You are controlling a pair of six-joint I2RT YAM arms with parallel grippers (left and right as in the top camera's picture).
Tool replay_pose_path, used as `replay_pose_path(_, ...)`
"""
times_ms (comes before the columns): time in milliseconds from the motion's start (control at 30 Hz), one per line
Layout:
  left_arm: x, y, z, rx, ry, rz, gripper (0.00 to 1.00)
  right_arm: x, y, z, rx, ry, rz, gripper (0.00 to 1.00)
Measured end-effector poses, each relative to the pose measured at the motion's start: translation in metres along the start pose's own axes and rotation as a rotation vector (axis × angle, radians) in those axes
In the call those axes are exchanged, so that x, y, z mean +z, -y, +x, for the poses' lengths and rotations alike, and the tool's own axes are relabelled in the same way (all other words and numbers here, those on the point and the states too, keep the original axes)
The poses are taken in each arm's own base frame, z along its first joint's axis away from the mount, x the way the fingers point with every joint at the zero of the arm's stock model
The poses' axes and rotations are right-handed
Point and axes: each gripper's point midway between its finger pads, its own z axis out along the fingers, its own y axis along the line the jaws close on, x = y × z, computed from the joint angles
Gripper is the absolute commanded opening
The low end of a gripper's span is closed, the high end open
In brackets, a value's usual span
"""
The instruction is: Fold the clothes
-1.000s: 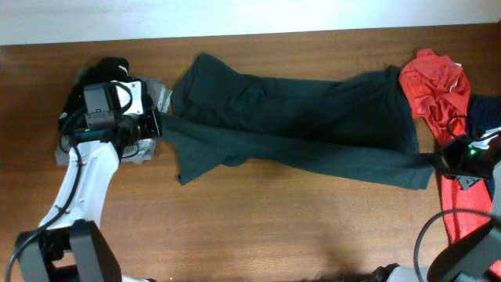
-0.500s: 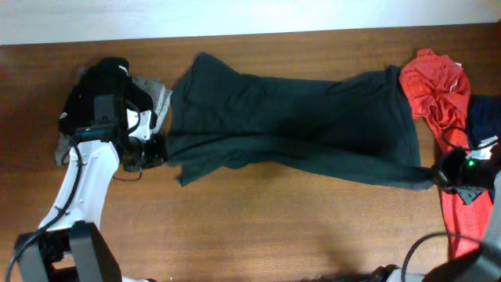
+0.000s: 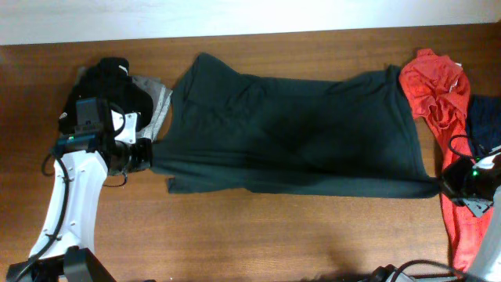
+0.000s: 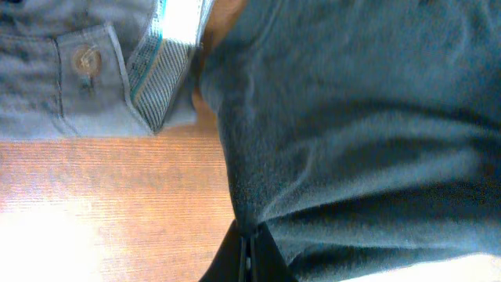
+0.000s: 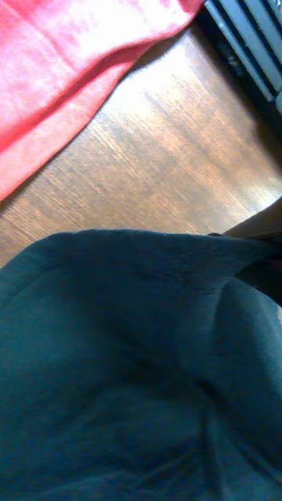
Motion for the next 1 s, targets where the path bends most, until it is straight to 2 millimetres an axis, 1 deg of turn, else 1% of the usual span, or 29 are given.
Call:
replay_pose_path(133, 0.0, 0.001, -0.016, 0.022, 0.064, -0.002, 0.01, 0.018, -0.002, -0.011, 0.006, -0.031, -0.007, 0.05)
replay_pose_path(167, 0.002, 0.004, -0.02, 0.035, 0.076, 0.002, 0.01, 0.025, -0.003, -0.014, 0.008, -0.046, -0.015, 0.06)
replay_pose_path(233, 0.008, 0.01, -0.026, 0.058, 0.09, 0.007, 0.01, 0.033, -0.005, -0.02, 0.009, -0.053, -0.026, 0.06)
replay_pose_path(333, 0.029, 0.017, -0.033, 0.087, 0.082, 0.018, 0.0, 0.046, -0.007, -0.026, 0.013, -0.07, -0.037, 0.05)
replay_pose_path(400, 0.042, 0.015, -0.036, 0.087, 0.072, 0.019, 0.0, 0.052, -0.009, -0.029, 0.014, -0.078, -0.045, 0.06)
replay_pose_path(500, 0.056, 0.012, -0.034, 0.082, 0.048, 0.016, 0.01, 0.058, -0.009, -0.029, 0.018, -0.099, -0.049, 0.06)
replay_pose_path(567, 0.061, 0.01, -0.032, 0.078, 0.032, 0.016, 0.01, 0.061, -0.009, -0.028, 0.021, -0.108, -0.048, 0.06)
replay_pose_path(600, 0.062, 0.01, -0.031, 0.077, 0.027, 0.016, 0.06, 0.062, -0.009, -0.028, 0.022, -0.111, -0.048, 0.06)
replay_pose_path(667, 0.062, 0.01, -0.029, 0.075, 0.02, 0.016, 0.29, 0.062, -0.009, -0.028, 0.022, -0.111, -0.049, 0.06)
replay_pose_path(700, 0.062, 0.01, -0.027, 0.072, 0.011, 0.016, 0.51, 0.061, -0.009, -0.028, 0.021, -0.112, -0.049, 0.06)
replay_pose_path(733, 0.062, 0.01, -0.022, 0.072, -0.008, 0.016, 0.55, 0.062, -0.009, -0.028, 0.022, -0.112, -0.049, 0.05)
replay_pose_path(767, 0.062, 0.01, -0.018, 0.071, -0.024, 0.015, 0.56, 0.061, -0.009, -0.027, 0.023, -0.116, -0.048, 0.06)
replay_pose_path(800, 0.061, 0.01, -0.01, 0.063, -0.057, 0.016, 0.56, 0.061, -0.008, -0.026, 0.023, -0.118, -0.047, 0.05)
replay_pose_path(833, 0.06, 0.01, 0.005, 0.048, -0.118, 0.017, 0.56, 0.061, -0.008, -0.026, 0.023, -0.119, -0.047, 0.05)
replay_pose_path(900, 0.058, 0.01, 0.02, 0.035, -0.18, 0.019, 0.56, 0.061, -0.008, -0.026, 0.023, -0.119, -0.047, 0.05)
replay_pose_path(967, 0.053, 0.011, 0.04, 0.015, -0.264, 0.023, 0.53, 0.061, -0.008, -0.026, 0.023, -0.119, -0.047, 0.06)
replay_pose_path(1000, 0.054, 0.011, 0.041, 0.015, -0.263, 0.024, 0.54, 0.061, -0.008, -0.026, 0.023, -0.119, -0.047, 0.06)
